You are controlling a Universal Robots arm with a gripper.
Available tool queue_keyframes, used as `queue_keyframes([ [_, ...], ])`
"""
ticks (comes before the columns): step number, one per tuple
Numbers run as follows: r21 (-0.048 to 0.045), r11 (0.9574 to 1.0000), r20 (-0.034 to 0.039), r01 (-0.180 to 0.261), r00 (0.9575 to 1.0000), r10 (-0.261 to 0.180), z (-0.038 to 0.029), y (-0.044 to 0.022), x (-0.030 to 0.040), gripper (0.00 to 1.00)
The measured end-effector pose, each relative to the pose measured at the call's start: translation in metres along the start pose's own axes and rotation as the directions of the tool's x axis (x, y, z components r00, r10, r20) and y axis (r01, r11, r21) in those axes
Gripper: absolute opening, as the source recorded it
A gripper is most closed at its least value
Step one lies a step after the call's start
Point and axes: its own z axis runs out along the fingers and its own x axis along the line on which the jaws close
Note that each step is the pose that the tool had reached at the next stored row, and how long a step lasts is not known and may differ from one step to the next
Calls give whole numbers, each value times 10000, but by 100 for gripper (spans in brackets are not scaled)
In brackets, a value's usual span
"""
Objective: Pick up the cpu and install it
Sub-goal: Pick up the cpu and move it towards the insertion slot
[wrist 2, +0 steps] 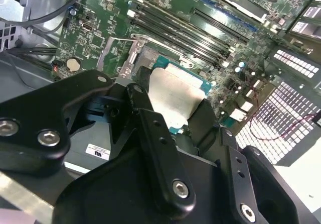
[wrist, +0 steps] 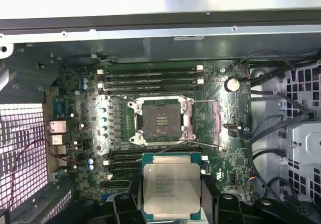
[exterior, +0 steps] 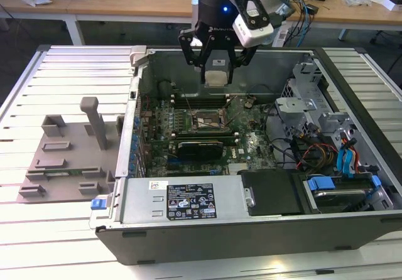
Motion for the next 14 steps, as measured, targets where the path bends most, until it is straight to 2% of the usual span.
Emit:
queue_keyframes([
  [14, 1, 10000, 0, 0, 10000, 0, 123, 13, -7, 55],
])
